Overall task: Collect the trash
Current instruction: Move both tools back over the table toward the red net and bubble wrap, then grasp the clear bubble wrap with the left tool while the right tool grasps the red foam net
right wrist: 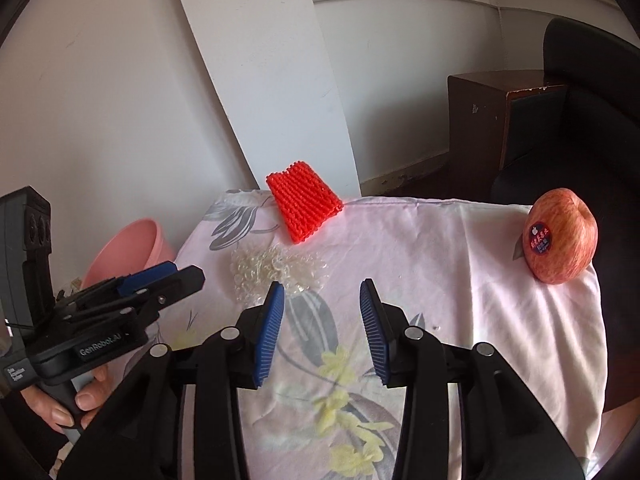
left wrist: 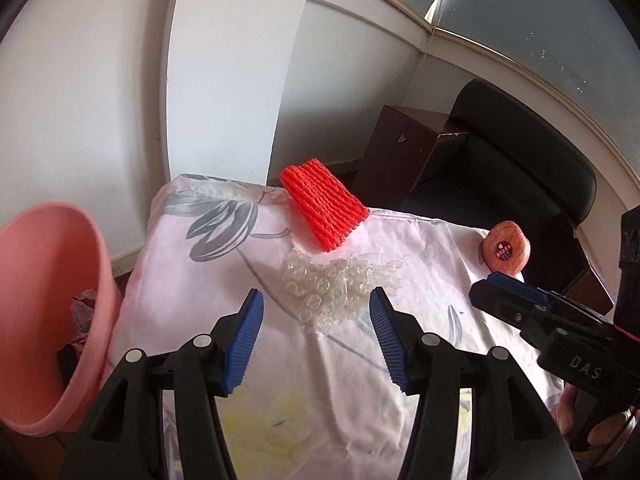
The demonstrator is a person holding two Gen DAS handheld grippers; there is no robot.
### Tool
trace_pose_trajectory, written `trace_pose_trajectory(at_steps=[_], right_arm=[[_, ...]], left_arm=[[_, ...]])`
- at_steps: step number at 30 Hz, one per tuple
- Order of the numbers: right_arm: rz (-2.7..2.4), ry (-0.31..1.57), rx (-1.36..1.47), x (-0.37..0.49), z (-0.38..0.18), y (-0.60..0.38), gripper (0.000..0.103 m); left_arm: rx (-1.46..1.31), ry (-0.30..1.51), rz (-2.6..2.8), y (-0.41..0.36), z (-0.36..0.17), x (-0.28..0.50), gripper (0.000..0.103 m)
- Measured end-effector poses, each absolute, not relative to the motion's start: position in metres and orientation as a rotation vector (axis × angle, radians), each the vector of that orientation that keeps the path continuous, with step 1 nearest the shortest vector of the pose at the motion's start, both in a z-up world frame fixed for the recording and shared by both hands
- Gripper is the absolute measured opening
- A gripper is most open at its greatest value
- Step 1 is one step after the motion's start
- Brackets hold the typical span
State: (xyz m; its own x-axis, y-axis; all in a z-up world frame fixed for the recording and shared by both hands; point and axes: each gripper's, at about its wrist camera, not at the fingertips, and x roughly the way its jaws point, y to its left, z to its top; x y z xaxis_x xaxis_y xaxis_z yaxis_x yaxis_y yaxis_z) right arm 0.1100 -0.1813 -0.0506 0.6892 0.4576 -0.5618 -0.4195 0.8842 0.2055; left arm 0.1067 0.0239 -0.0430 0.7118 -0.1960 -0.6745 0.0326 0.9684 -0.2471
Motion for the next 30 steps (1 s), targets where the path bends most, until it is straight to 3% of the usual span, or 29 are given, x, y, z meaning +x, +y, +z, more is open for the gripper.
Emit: trace_pose_trajectory(at_steps=[10, 14, 19, 30], right_arm=[[0.496, 0.619, 0.128, 0.164, -0.04, -0.185, 0.04], [0.512, 0.63, 0.123, 0.181, -0.041, -0.18, 0.04], [0.566, 0.654, 0.11, 0.202, -0.045, -0.168, 0.041], [0.656, 0.691, 0.02, 0.246, -0.056, -0.121, 0.043]], left_arm=[[-0.426, 0.868, -0.087, 0.029, -0.081, 0.161, 0.055], [-0.406, 0.857, -0.102, 0.026, -0.083, 0.159, 0.047], [-0.397, 0.849, -0.138, 0.026, -0.078, 0.153, 0.03], [-0.406, 0.778, -0.183, 0.045, -0.052, 0.106, 0.029]])
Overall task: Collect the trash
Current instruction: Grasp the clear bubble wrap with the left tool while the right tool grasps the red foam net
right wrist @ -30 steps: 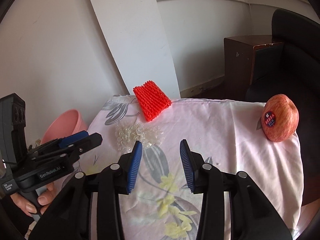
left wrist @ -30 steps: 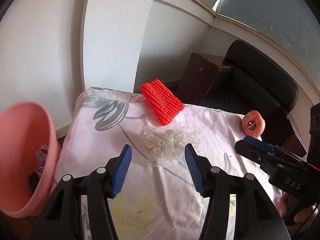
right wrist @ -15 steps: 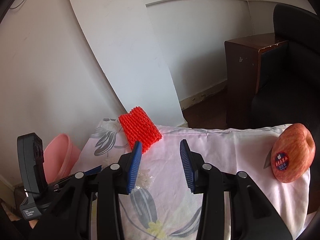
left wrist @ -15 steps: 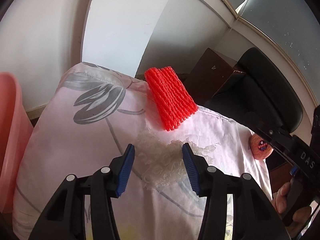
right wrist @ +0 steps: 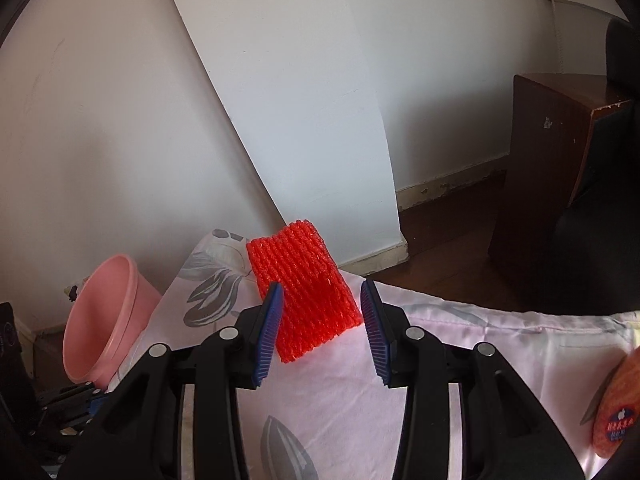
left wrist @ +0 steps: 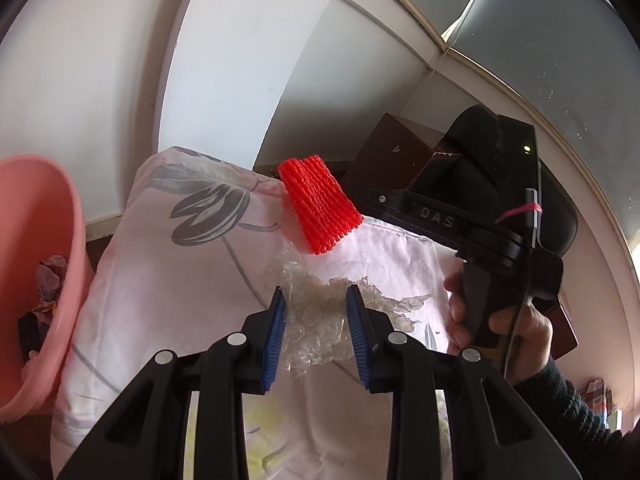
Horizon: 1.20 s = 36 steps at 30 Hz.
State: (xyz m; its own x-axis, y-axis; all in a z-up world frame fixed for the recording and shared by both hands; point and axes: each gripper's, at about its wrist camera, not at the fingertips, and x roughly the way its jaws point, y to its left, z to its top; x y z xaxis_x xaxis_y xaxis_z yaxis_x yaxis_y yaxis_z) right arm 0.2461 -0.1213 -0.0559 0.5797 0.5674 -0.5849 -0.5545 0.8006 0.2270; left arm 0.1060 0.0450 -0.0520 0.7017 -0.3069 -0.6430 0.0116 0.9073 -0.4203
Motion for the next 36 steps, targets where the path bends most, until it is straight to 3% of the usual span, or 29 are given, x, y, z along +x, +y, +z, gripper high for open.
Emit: trace_pose_trajectory(at_steps=[2, 12, 14, 18, 36], right_arm=[[0.668, 0.691, -0.003, 0.253, -0.057, -0.111, 0.047], [0.712, 0.716, -0.059, 0.269, -0.069, -0.089, 0.046], [0.714, 0.712, -0.073, 0.264, -0.071, -0.087, 0.024], [0.693, 0.704, -0.094, 0.252, -0.072, -0.087, 0.01], [0.615, 0.689, -0.001, 0.115, -0.05, -0.138, 0.009]], left_arm=[[-0.408, 0.778, -0.178, 0.049, -0.051, 0.1, 0.029], [-0.444, 0.79, -0.146, 0.064, -0.055, 0.089, 0.029], [-0.444, 0.786, -0.138, 0.066, -0.055, 0.087, 0.029], [-0.44, 0.776, -0.127, 0.067, -0.052, 0.082, 0.029], [-0.343, 0.716, -0.046, 0.063, -0.033, 0.025, 0.03]])
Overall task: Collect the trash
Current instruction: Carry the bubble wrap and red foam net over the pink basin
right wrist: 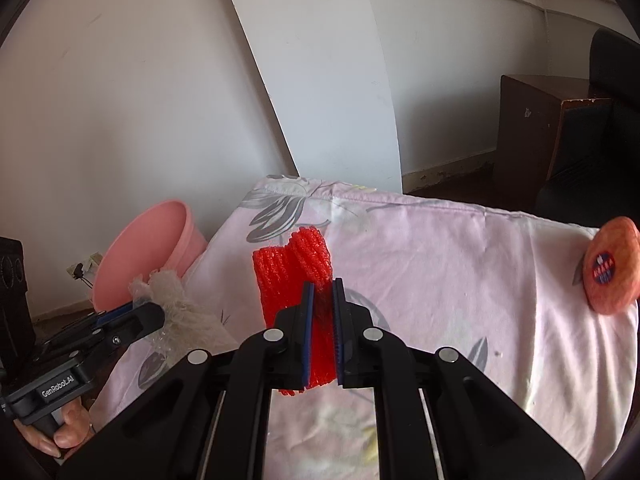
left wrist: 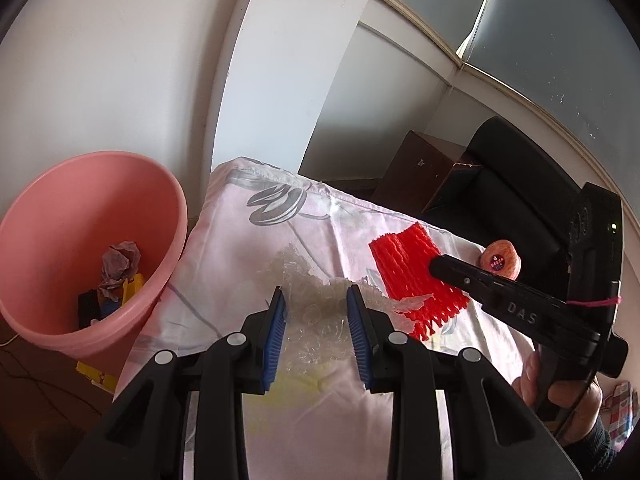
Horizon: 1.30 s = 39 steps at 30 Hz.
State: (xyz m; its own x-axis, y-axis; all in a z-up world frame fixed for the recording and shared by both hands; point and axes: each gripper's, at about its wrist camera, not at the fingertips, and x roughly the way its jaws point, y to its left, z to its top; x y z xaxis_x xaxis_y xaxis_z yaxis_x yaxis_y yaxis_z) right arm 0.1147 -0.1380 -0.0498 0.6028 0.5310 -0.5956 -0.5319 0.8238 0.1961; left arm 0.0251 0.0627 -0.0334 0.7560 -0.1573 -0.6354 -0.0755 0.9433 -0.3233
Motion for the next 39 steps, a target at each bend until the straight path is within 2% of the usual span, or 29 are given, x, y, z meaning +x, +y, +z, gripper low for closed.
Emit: trace_pose_trajectory(at_steps=[20, 39], right_arm=[[0.581, 0.696, -0.026, 0.027, -0.071, -0.134, 0.009], [0.631, 0.657, -0.024, 0.007, -0.063, -0.106, 0.009]], left_arm=[[-0.195, 0.649, 0.013, 0.052, -0.026, -0.036, 0.03], [-0.179, 0.578, 0.072, 0.075, -0.019, -0.068, 0.03]])
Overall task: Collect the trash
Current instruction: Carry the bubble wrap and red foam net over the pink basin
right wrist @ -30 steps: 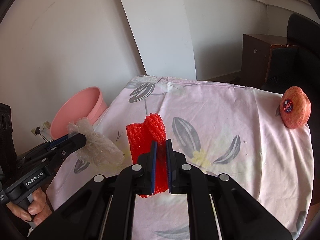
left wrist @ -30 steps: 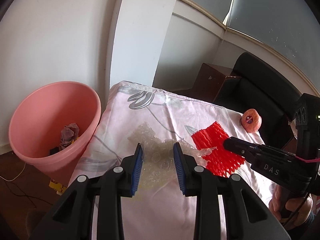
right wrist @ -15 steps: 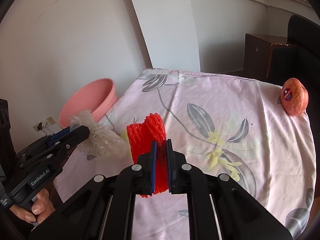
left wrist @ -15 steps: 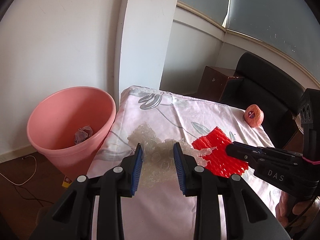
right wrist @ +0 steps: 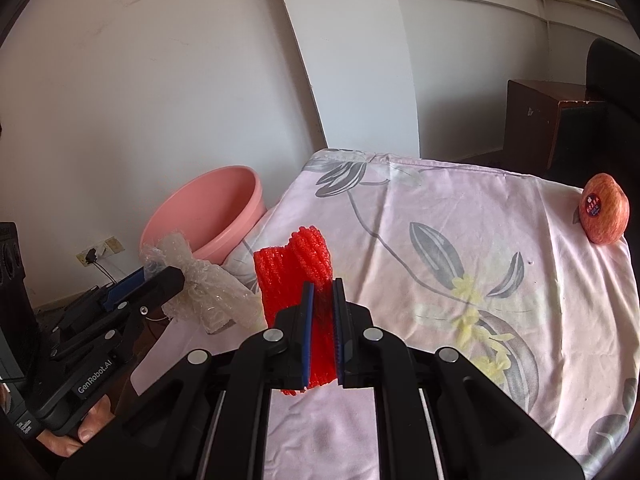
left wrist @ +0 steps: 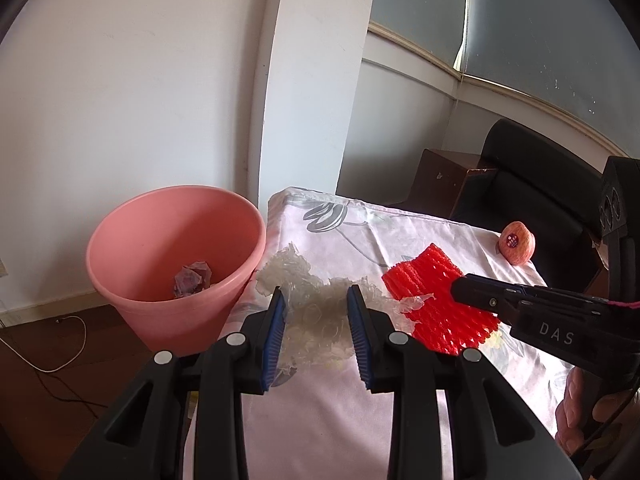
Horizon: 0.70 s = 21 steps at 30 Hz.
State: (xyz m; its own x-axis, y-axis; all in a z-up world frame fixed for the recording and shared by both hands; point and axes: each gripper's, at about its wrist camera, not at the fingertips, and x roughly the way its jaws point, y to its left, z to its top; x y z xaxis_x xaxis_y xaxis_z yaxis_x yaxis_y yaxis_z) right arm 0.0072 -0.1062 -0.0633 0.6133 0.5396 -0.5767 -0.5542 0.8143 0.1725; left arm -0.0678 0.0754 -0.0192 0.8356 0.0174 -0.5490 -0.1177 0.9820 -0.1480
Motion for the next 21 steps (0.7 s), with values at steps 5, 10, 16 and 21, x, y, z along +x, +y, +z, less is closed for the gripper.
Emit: trace_pose_trajectory(at_steps=[5, 10, 16, 21], right_arm=[[0.652, 0.645, -0.037, 0.007, -0.06, -0.089, 0.009], [0.682, 0.619, -0.048, 0.01, -0.052, -0.068, 0.009], [0.725, 0.592, -0.055, 0.019, -0.045, -0.041, 0.009], [0.764, 0.561, -0.065, 0.026, -0.037, -0.012, 0.009]], left_arm=[[-0.173, 0.554, 0.097, 0.087, -0.015, -0.07, 0.03], [-0.187, 0.53, 0.138, 0.107, -0.009, -0.071, 0.03], [-0.21, 0.502, 0.207, 0.139, -0.002, -0.07, 0.03], [-0.221, 0.492, 0.266, 0.167, 0.001, -0.065, 0.03]])
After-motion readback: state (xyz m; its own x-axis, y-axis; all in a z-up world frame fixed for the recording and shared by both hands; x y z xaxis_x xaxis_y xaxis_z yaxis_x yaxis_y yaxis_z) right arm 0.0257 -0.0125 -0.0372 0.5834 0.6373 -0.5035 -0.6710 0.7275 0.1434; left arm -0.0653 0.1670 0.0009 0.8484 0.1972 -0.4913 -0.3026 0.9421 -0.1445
